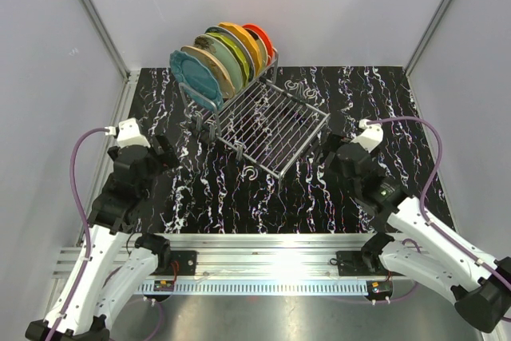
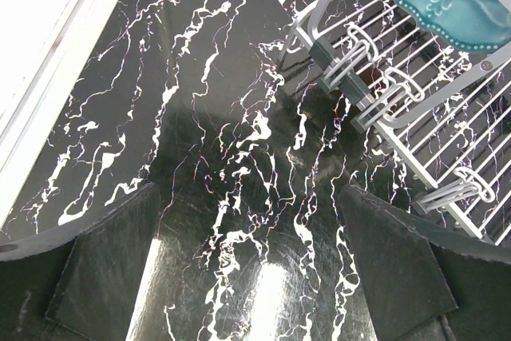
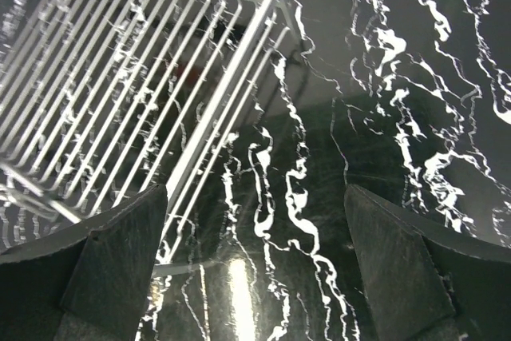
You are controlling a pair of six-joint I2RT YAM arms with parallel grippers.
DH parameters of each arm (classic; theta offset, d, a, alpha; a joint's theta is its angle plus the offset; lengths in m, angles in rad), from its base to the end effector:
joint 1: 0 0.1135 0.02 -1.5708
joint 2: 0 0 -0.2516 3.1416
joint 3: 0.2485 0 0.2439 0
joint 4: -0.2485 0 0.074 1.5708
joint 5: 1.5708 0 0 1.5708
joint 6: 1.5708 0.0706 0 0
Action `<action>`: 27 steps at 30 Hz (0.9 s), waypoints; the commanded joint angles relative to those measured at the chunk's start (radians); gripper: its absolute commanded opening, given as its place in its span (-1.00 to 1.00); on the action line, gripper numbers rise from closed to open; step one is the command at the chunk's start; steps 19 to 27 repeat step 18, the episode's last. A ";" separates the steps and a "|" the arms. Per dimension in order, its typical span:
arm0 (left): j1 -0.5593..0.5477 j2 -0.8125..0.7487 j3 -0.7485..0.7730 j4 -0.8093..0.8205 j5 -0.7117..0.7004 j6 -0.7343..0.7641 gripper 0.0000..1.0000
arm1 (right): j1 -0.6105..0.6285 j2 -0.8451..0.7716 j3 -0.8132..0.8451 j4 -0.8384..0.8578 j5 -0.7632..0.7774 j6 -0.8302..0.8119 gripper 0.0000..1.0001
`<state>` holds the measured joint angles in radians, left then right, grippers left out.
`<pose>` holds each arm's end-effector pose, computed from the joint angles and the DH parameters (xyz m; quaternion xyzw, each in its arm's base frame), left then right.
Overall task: Load the plates into the dish rack
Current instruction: Insert the plate into the dish rack
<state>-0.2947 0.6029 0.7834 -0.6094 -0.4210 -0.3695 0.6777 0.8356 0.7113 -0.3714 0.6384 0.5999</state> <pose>0.1619 -0.0190 0.3000 -0.1436 0.8180 -0.0061 0.5569 0.1886 0.0978 0.2682 0.1288 0.8212 0.0735 0.5510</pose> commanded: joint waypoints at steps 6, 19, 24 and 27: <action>-0.004 0.006 0.014 0.043 -0.001 0.011 0.98 | -0.003 0.020 0.053 -0.018 0.061 0.034 1.00; 0.006 -0.002 0.016 0.040 -0.009 0.003 0.98 | -0.003 0.000 0.045 -0.038 0.099 0.032 0.99; 0.006 -0.002 0.016 0.040 -0.009 0.003 0.98 | -0.003 0.000 0.045 -0.038 0.099 0.032 0.99; 0.006 -0.002 0.016 0.040 -0.009 0.003 0.98 | -0.003 0.000 0.045 -0.038 0.099 0.032 0.99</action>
